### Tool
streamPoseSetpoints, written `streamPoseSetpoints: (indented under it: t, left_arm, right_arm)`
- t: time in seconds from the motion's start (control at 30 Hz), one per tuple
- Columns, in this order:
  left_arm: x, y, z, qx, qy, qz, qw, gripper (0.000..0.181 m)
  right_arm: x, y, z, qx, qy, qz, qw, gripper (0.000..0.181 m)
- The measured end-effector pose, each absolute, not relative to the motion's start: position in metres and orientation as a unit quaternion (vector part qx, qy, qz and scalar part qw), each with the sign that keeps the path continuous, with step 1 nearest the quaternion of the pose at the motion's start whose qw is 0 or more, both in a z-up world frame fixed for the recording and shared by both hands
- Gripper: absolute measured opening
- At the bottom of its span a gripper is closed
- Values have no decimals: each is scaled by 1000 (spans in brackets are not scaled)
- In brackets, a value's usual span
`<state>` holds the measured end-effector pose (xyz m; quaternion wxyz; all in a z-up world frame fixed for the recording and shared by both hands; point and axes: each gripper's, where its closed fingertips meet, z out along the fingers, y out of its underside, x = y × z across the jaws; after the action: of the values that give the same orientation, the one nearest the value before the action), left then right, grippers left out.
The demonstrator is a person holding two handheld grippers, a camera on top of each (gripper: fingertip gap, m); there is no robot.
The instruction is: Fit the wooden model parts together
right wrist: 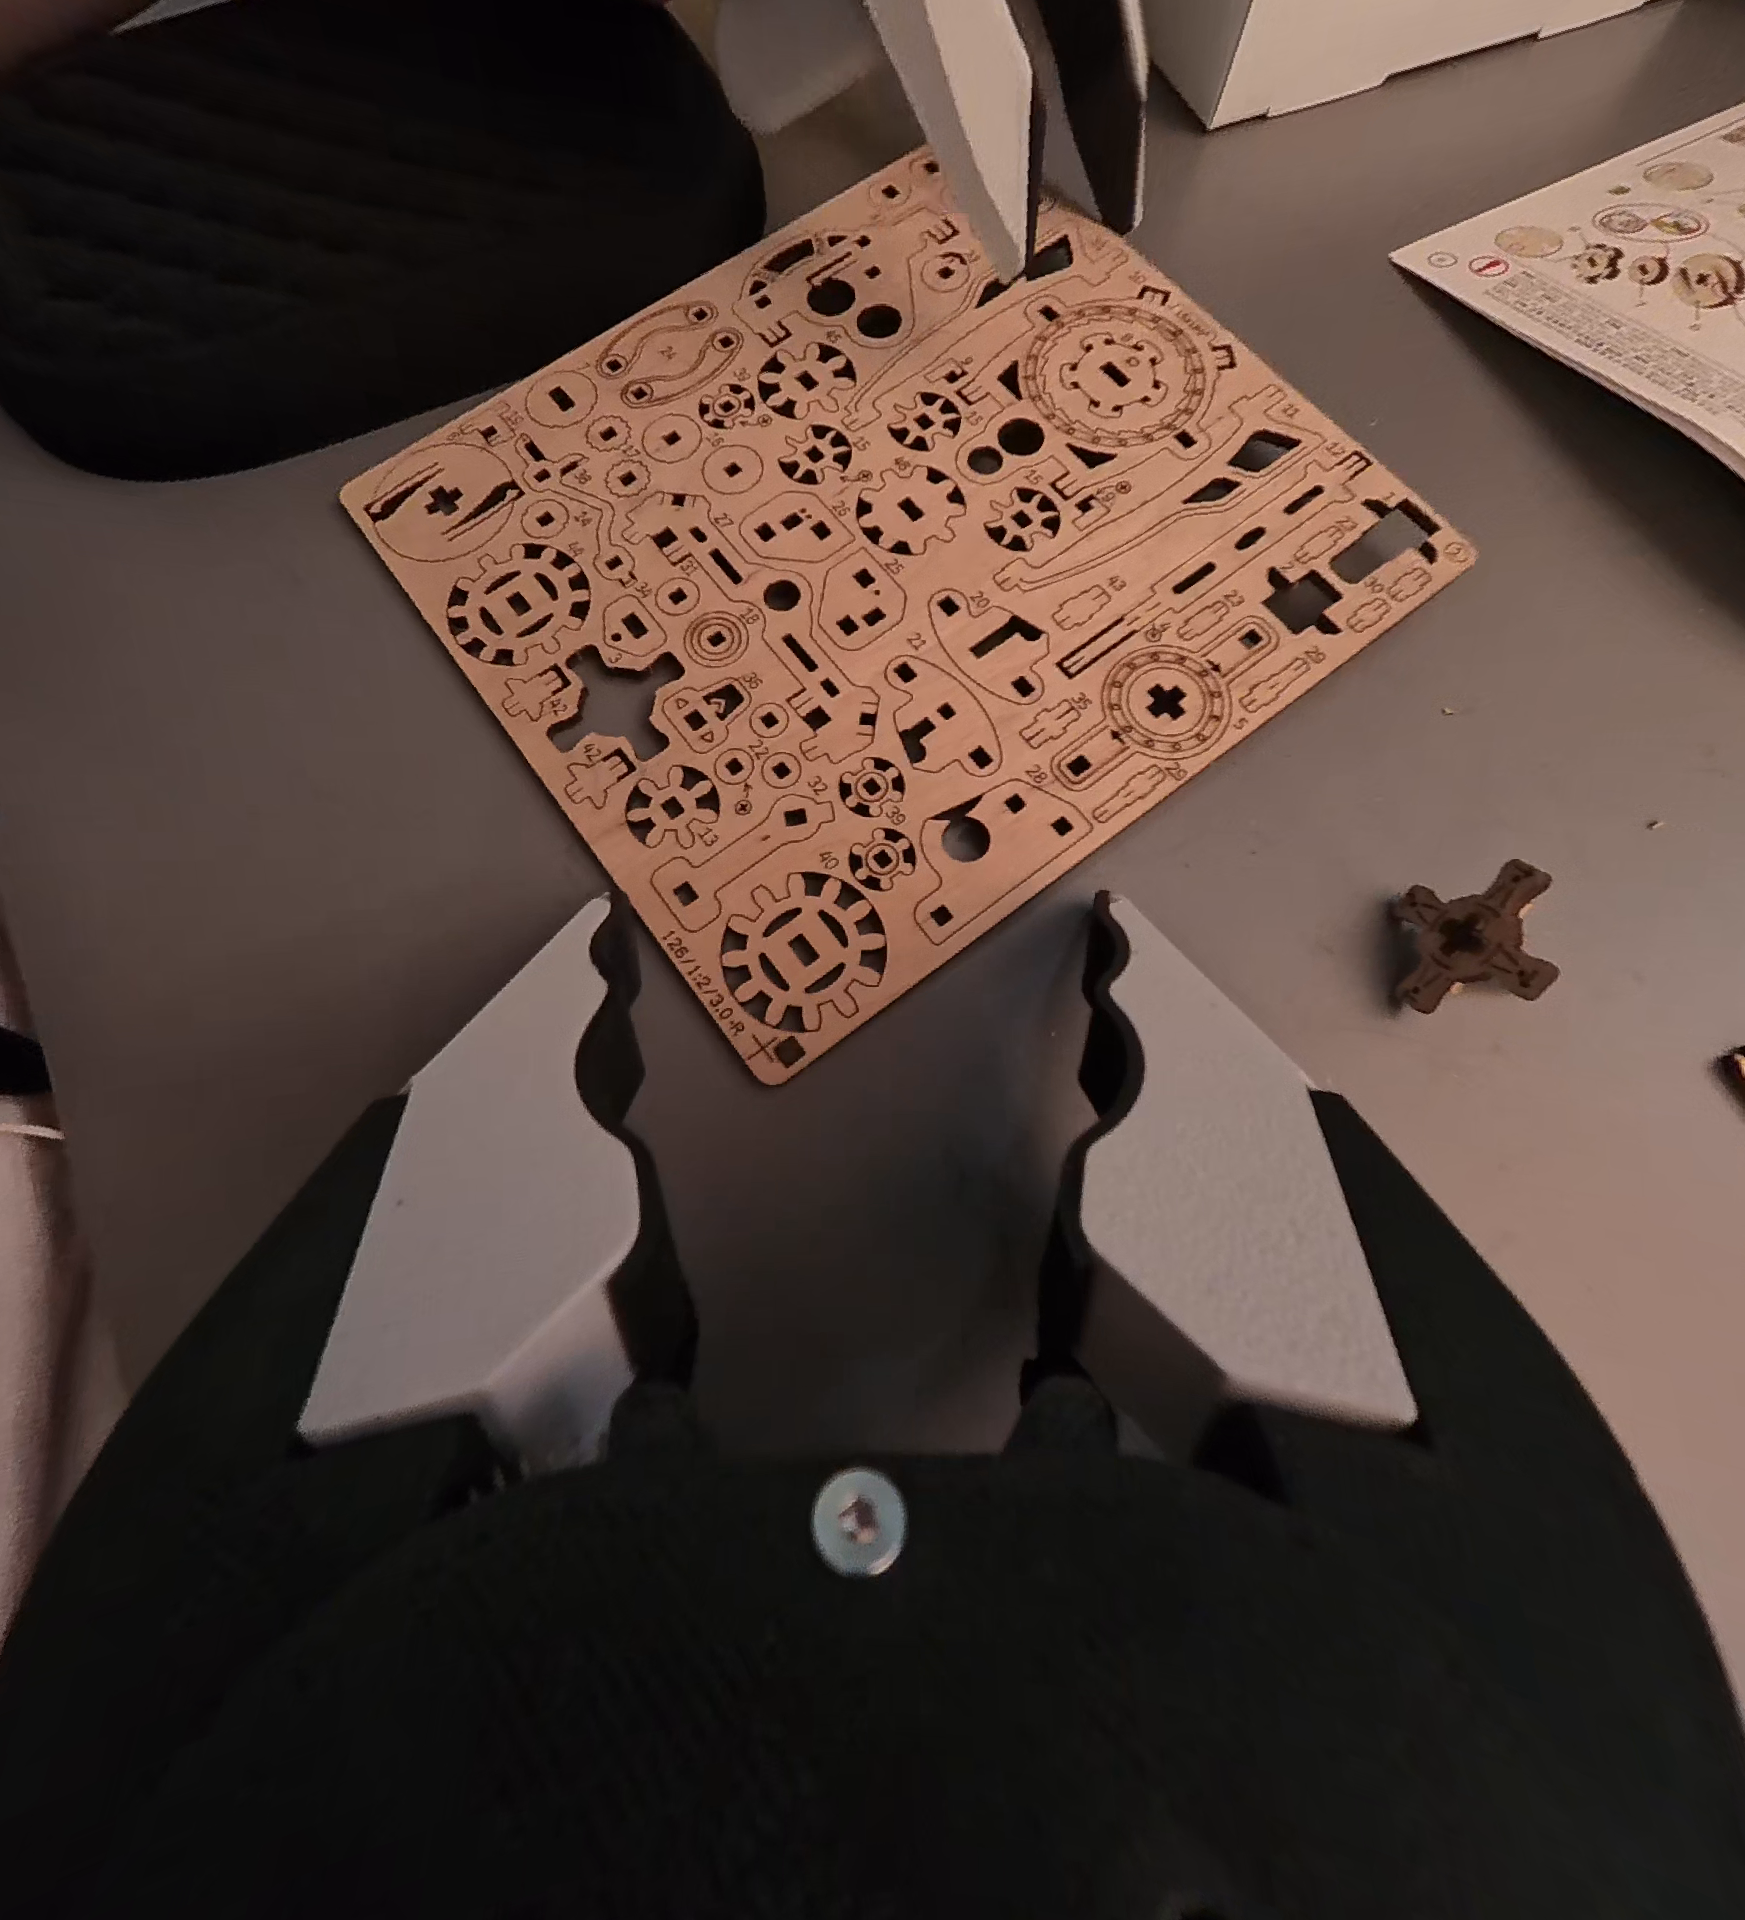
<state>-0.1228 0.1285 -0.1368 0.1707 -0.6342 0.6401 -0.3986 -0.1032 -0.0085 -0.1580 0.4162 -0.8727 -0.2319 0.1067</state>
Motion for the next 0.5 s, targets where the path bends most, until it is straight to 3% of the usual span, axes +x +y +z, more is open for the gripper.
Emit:
streamPoseSetpoints:
  t: [0.03, 0.5]
  left_arm:
    - [-122, 128, -135, -632, 640, -400, 176, 50]
    - [-114, 119, -98, -587, 626, -459, 232, 53]
  right_arm:
    - [-103, -9, -158, -873, -231, 106, 416, 85]
    - [-105, -6, -157, -875, -224, 110, 415, 86]
